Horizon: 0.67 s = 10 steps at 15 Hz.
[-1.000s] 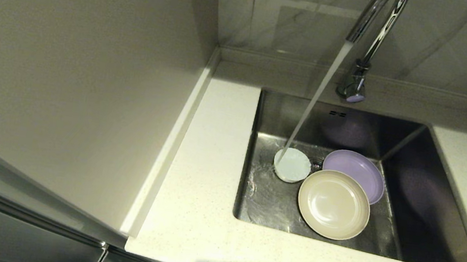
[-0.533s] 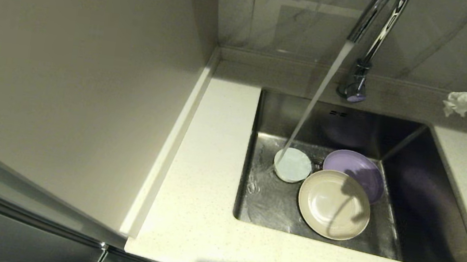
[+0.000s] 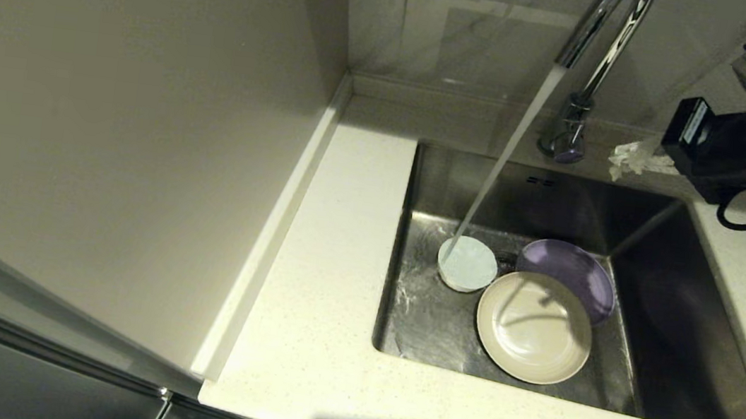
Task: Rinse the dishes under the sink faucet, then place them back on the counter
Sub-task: Turn off the faucet
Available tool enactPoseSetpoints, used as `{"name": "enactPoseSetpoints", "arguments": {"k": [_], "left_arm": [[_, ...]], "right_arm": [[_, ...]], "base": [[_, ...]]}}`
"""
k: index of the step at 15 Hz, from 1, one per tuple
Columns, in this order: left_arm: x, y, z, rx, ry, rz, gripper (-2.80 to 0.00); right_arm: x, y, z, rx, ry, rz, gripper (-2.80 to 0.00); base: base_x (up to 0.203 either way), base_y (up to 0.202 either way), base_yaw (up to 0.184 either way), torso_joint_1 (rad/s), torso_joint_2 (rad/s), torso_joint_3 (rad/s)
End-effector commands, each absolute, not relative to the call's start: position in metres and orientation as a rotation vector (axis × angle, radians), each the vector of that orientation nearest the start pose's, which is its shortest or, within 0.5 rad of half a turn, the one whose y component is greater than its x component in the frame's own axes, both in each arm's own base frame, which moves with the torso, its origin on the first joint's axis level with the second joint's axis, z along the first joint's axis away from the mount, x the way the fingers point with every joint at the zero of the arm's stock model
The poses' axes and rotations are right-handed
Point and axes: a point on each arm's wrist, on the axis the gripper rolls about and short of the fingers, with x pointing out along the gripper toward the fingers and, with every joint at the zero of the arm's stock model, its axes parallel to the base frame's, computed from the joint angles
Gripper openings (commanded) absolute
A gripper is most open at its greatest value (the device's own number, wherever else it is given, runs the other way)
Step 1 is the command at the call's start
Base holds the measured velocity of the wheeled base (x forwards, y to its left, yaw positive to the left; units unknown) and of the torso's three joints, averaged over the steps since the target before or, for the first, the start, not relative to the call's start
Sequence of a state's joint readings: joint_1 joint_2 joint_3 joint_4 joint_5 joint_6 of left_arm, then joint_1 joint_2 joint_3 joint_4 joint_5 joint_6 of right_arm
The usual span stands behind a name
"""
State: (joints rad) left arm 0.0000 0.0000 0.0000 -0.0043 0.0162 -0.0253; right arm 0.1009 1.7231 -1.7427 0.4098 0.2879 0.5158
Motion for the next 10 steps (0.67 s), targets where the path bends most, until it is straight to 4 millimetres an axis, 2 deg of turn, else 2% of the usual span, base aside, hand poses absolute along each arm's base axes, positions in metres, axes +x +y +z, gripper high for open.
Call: {"name": "enactPoseSetpoints", "arguments": {"k": [1,5,10], "left_arm": [[-0.023,0.000,0.076,-0.026,-0.008,0.017,-2.80],[-0.023,0.000,0.076,-0.025,-0.008,0.017,-2.80],[-0.023,0.000,0.076,-0.026,-0.008,0.017,-2.80]], "right_arm": [[0.357,0.043,0.317,0.584,0.559,0.275,-2.80],[0.389,0.043,0.298,0.608,0.581,0.267,-2.80],[0.415,0.028,0.292,0.576,0.442,0.272,-2.80]], "base": [[0.000,0.000,0.000,0.000,0.00,0.000],[0.000,0.000,0.000,0.000,0.00,0.000],[0.000,0.000,0.000,0.000,0.00,0.000]]}}
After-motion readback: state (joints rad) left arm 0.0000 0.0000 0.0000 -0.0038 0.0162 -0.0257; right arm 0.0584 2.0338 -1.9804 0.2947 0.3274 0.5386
